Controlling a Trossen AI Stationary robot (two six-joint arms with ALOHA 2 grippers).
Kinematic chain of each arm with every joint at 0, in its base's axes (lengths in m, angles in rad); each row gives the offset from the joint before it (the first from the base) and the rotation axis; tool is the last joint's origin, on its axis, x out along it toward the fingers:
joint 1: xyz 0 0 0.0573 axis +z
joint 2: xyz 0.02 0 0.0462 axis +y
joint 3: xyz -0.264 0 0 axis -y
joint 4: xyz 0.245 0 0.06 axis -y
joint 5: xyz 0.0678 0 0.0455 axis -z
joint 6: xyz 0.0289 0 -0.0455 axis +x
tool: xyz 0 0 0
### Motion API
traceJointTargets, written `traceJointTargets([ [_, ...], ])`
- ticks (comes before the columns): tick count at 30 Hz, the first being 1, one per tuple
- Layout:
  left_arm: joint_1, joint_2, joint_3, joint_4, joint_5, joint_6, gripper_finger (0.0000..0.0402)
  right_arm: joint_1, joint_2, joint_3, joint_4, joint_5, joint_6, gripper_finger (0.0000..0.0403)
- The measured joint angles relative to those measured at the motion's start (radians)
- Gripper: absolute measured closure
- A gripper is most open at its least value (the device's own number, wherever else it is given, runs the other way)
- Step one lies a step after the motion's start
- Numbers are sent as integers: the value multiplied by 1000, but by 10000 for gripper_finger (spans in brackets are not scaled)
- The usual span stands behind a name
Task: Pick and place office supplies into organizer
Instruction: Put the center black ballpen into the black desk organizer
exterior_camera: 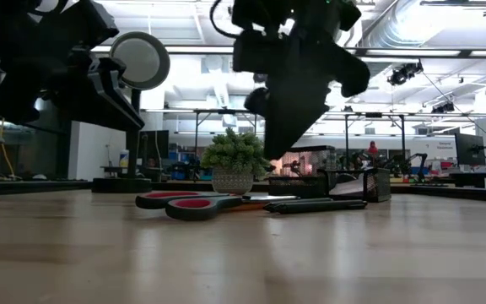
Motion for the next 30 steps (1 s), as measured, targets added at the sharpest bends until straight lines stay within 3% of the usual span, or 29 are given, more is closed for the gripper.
traceJointTargets([
  [8,0,0,0,8,-2,0,334,54,56,-1,21,62,-73,322],
  [20,0,0,0,12,-2,0,334,54,94,-2,87,130,-101,238],
  [24,0,0,0,11,-2,0,334,50,109,-2,96,75,-102,234],
  [30,0,0,0,8,-2,1,334,49,138,-2,138,104,-102,246],
])
